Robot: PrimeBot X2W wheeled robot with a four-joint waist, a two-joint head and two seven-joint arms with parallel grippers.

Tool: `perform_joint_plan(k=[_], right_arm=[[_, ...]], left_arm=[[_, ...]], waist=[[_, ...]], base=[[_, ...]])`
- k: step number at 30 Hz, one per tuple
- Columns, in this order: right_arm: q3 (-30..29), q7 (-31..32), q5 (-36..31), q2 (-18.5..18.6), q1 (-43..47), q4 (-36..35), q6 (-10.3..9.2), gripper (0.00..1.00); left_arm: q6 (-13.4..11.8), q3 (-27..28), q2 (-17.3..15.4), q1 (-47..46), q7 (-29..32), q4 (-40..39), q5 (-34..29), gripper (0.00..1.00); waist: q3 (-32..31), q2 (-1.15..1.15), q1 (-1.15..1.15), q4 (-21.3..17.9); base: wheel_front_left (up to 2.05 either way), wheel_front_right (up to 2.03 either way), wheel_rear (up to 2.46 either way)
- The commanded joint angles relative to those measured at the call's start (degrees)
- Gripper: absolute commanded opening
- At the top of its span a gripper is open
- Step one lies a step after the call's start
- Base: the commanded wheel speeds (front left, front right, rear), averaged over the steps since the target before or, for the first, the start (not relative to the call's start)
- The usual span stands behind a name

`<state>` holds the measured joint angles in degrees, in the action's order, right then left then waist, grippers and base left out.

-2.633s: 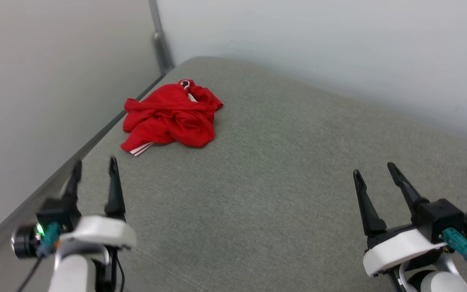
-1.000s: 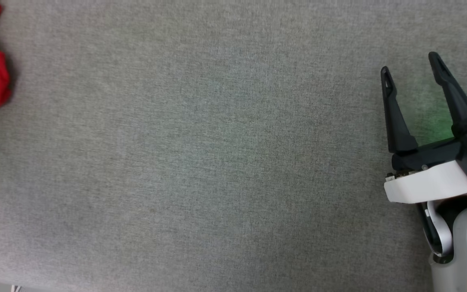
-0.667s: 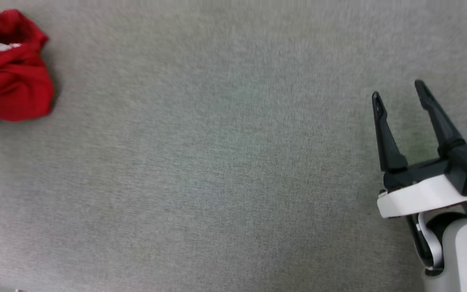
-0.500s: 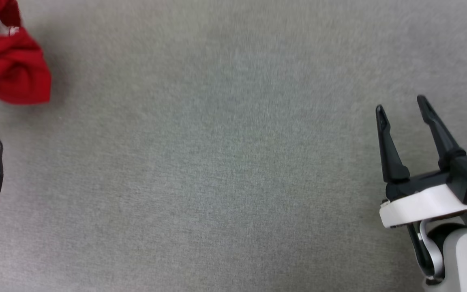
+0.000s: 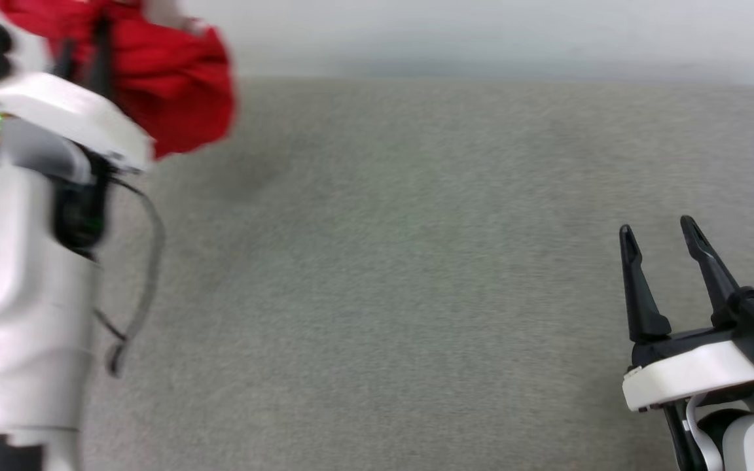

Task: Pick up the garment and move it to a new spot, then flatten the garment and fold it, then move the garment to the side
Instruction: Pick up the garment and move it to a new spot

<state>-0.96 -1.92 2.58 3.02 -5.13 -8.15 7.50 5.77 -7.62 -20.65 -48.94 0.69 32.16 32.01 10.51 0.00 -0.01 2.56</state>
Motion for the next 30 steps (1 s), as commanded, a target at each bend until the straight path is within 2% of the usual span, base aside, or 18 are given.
perform_joint_plan(k=[1,9,12,20,28,29,30], right_arm=[[-0.1,0.1,0.4,-0.2,1.2,0.0,-0.02,1.0],[0.1,0.3,1.6,-0.2,2.7,-0.1,-0.02,1.0],[0.0,0.3,2.0,-0.2,3.0,-0.2,-0.02,1.0],[0.1,-0.2,2.6,-0.2,2.2,-0.7,-0.02,1.0],[0.1,-1.1,2.1,-0.2,0.2,0.1,-0.02,1.0],[0.2,-1.1,1.9,-0.2,-0.1,0.5,-0.02,1.0],[0.1,-1.1,1.9,-0.2,-0.1,0.7,-0.02,1.0]], left_arm=[[-0.4,-0.9,1.9,1.8,-0.9,-2.1,0.0,0.0],[-1.7,-7.2,11.8,9.4,-4.1,-13.2,-0.7,0.0],[-2.2,-10.7,13.8,12.7,-4.7,-15.4,-2.5,0.0],[-2.4,-18.4,15.7,19.7,-6.3,-14.7,-6.0,0.0],[-1.3,-24.4,16.3,25.7,-7.2,-6.6,-7.5,0.0],[-0.9,-25.3,16.6,25.9,-8.0,-5.7,-7.4,0.8],[-0.8,-25.6,16.7,25.6,-8.9,-5.7,-7.6,1.0]], waist=[[-2.7,0.0,0.01,-3.2],[-4.2,0.0,0.01,-9.8],[-3.6,0.0,0.01,-11.3],[0.9,0.0,0.01,-12.3],[4.1,0.0,0.01,-10.2],[3.9,0.0,0.01,-9.3],[3.5,0.0,0.01,-8.8]], base=[[0.0,0.0,0.0],[0.0,0.0,0.0],[0.0,0.0,0.0],[0.0,0.0,0.0],[0.0,0.0,0.0],[0.0,0.0,0.0],[0.0,0.0,0.0]])
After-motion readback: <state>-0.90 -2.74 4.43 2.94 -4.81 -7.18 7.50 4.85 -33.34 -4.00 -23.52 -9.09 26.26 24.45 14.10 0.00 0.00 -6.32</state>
